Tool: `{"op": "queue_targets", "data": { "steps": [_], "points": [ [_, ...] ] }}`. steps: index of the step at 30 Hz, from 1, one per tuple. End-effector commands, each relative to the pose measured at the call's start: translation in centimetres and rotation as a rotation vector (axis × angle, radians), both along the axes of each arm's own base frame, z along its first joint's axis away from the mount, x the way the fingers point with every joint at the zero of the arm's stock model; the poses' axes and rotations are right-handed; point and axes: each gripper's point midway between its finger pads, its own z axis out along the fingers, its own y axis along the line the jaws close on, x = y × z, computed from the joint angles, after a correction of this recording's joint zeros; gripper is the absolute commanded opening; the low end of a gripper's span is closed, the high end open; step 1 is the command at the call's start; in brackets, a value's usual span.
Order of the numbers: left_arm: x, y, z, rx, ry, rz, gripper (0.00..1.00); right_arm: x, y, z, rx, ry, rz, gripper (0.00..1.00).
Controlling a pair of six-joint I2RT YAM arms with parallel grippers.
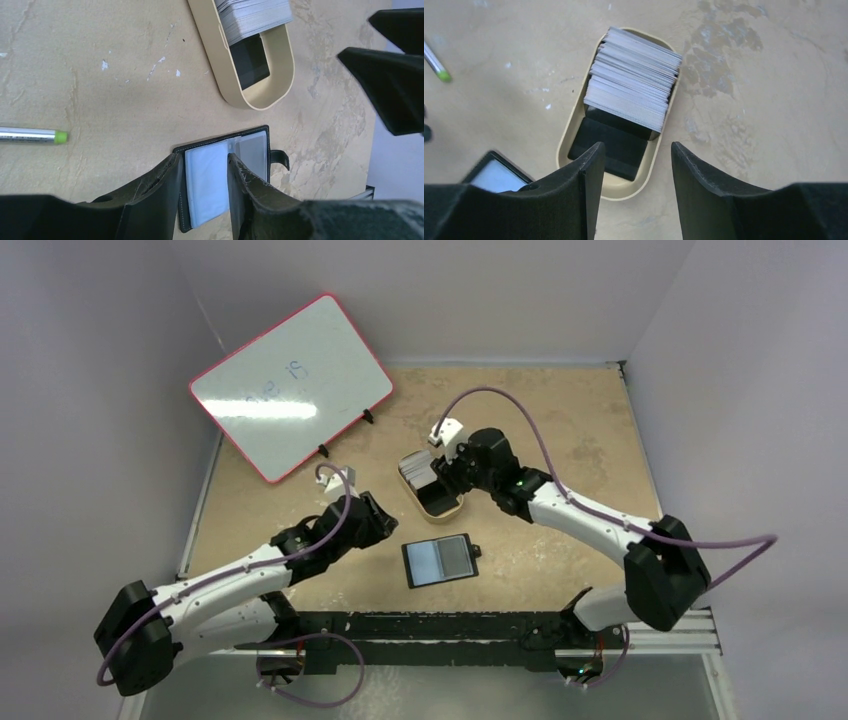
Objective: Put the credit cards into the card holder
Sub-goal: Pick up the credit card from the storage box.
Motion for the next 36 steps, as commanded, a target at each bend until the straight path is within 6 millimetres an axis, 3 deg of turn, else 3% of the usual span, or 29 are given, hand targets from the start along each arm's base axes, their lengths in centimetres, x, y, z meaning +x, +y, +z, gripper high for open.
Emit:
{"op": "queue_targets", "data": {
  "steps": [1, 7, 9, 22, 36],
  "points": [
    [-0.3, 1.4, -0.2, 0.017, -0.023, 0.016, 0.38, 1.8, 2.9, 2.6, -0.108, -0.246, 0.298, 0.53],
    [-1.4, 2.0, -0.8, -0.036, -0.031, 0.013, 0.38, 2.4, 3.7, 0.6, -0.267, -0.390, 0.493, 0.55],
    [-1.6, 2.0, -1.2, -0.034, -0.024, 0.005, 0.39, 2.8, 3.3, -1.0, -0.328, -0.412, 0.510, 0.56],
    [-2.0, 2.3, -0.9, -0.023, -0.033, -0.017, 0.39, 3.6, 3.9, -5.4, -0.523, -0.394, 0.719, 0.57],
    [-2.1, 2.5, -1.1, -0.007, -0.042, -0.030, 0.39, 5.8, 3.8, -6.7, -0.591, -0.426, 0.670, 0.55]
  ]
}}
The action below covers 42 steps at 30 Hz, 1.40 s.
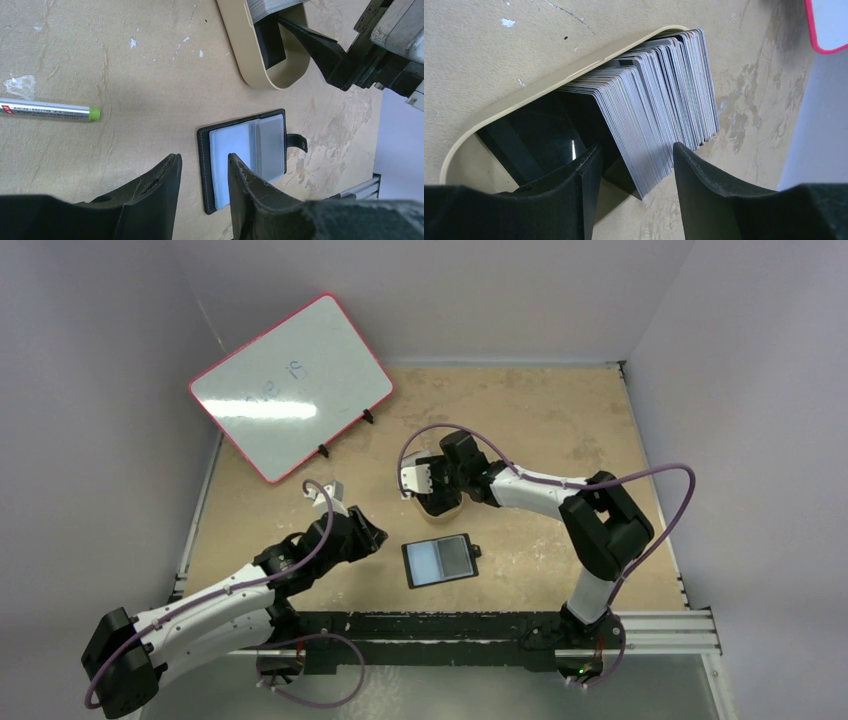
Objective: Put the credit cards into the card holder
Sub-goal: Pick up the credit card from the storage box.
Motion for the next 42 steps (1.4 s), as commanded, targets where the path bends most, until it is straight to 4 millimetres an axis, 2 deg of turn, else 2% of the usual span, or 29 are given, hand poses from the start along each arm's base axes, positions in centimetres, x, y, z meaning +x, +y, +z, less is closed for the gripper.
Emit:
{"op": "queue_targets", "data": {
  "steps": [1, 6, 16, 32, 35, 40, 42],
  "points": [
    [0.2, 0.1, 0.2, 0.011, -0.024, -0.012, 0.39, 2.4, 0.7, 2.1, 0.023, -0.111, -0.014, 0.55],
    [0.2, -0.2, -0.2, 0.021, -0.019, -0.026, 0.39, 2.6, 0.6, 2.3, 0.020, -0.123, -0.018, 0.51],
    [0.1, -0.5, -0.8, 0.024, -0.015, -0.048, 0.39, 3.2, 0.3, 4.9, 0.038, -0.180, -0.051, 0.44],
    [-0.3, -0.3, -0.8, 0.016, -0.012, -0.058, 0.39, 3.3, 0.1, 5.9, 0.020, -0.163, -0.063, 0.29],
    [-0.5, -0.3, -1.0, 0.018, -0.005, -0.061, 0.39, 3.1, -0.1, 6.1, 0.016, -0.159, -0.062, 0.22],
    [-0.6, -0.4, -0.9, 0.001, -0.004, -0.066, 0.39, 2.9, -0.3, 6.8, 0.029, -0.165, -0.072, 0.02],
    [-0.6, -0.5, -0.7, -0.003, -0.007, -0.070, 0.39, 2.6, -0.3, 6.9, 0.029, -0.148, -0.069, 0.00]
  ]
}}
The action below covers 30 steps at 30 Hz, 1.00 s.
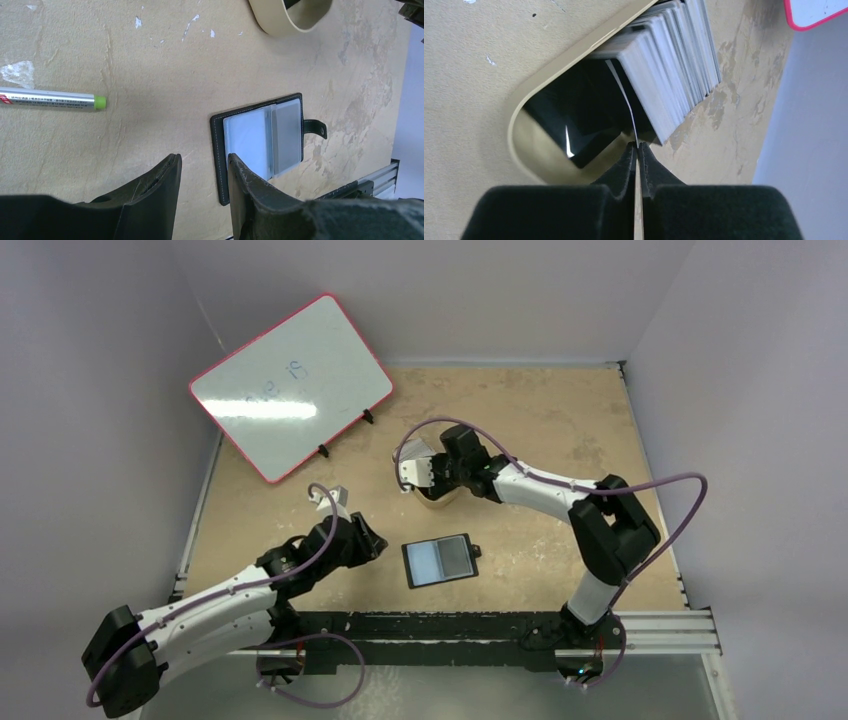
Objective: Put the credit cards into the card holder
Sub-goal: Pick up the credit card from the storage box.
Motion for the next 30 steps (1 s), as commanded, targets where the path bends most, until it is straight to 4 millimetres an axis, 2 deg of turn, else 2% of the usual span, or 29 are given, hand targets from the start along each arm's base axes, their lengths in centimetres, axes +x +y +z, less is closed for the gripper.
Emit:
{"op": "queue_targets", "data": {
  "steps": [1, 4, 9, 13, 17, 20, 22, 24, 26, 30],
  "points": [
    [0.4, -0.6, 1.1, -0.036, -0.036, -0.015, 0.39, 1.3, 0.9, 4.9, 0.077, -0.087, -0.005, 0.00],
    [0.4, -0.8, 1.3, -0.050, -0.037, -0.019, 0.39, 0.6, 0.9, 5.4, 0.086, -0.062, 0.001, 0.00],
    [0.7, -1.8, 3.0, -0.097, -0.061, -0.039, 0.39, -1.1, 1.3, 7.7, 0.176, 0.002, -0.006, 0.00],
    [1.3, -2.1, 4.4, -0.110, -0.094, -0.034, 0.41, -3.0, 2.2, 10.1, 0.390, 0.113, -0.090, 0.00],
    [2.0, -2.4, 5.7, -0.095, -0.122, -0.033, 0.44, -4.2, 4.0, 13.1, 0.735, 0.326, -0.284, 0.00],
    [2.4, -2.7, 7.5, -0.110, -0.158, -0.043, 0.45, -7.0, 5.6, 12.2, 0.806, 0.618, -0.345, 0.00],
    [2.5, -2.8, 8.8, -0.128, -0.186, -0.048, 0.45, -10.3, 7.2, 11.9, 0.864, 0.830, -0.269, 0.00],
    [2.4, -2.6, 9.9, -0.145, -0.211, -0.052, 0.45, -12.8, 7.6, 11.1, 0.887, 0.967, -0.247, 0.00],
    [2.1, -2.5, 11.1, -0.175, -0.241, -0.059, 0.45, -14.7, 7.5, 10.9, 0.912, 1.037, -0.238, 0.00],
    [1.4, -2.9, 13.5, -0.254, -0.315, -0.106, 0.45, -17.7, 6.7, 12.7, 1.011, 1.112, -0.156, 0.00]
  ]
}}
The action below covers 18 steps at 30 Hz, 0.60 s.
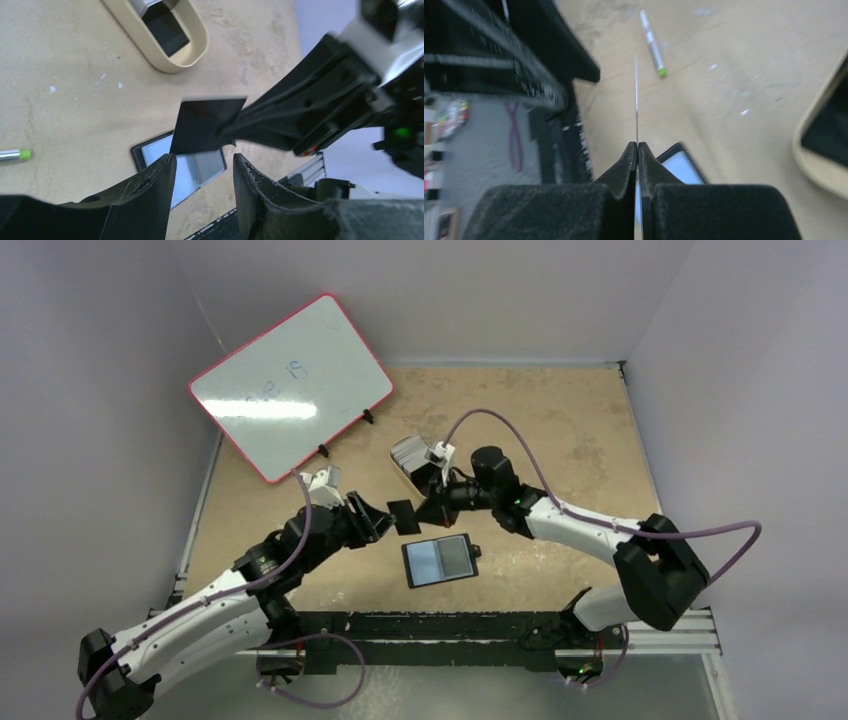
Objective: Put the credit cards into the card holder
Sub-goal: Pick up the credit card from the storage box.
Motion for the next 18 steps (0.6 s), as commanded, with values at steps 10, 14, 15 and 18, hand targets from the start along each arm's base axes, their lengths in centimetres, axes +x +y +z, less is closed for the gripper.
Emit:
{"op": "queue_targets", "data": {
  "steps": [10, 14, 15, 18],
  "points": [
    [-1.1, -2.7, 6.7, -0.196, -0.164, -0.158, 0.46, -7.9, -0.4, 8.6, 0.431, 0.106, 0.152, 0.00],
    [-1.9, -3.1, 7.4, -0.242, -0.176, -0.201, 0.39, -8.0, -0.3, 9.3, 0.479, 0.107, 0.145, 0.00],
    [-2.0, -3.0, 7.3, -0.243, -0.172, -0.200, 0.35, -7.8, -0.3, 9.3, 0.482, 0.108, 0.135, 0.00],
    [-2.2, -2.6, 7.1, -0.251, -0.167, -0.194, 0.18, -7.0, -0.4, 8.9, 0.478, 0.106, 0.076, 0.00]
  ]
}}
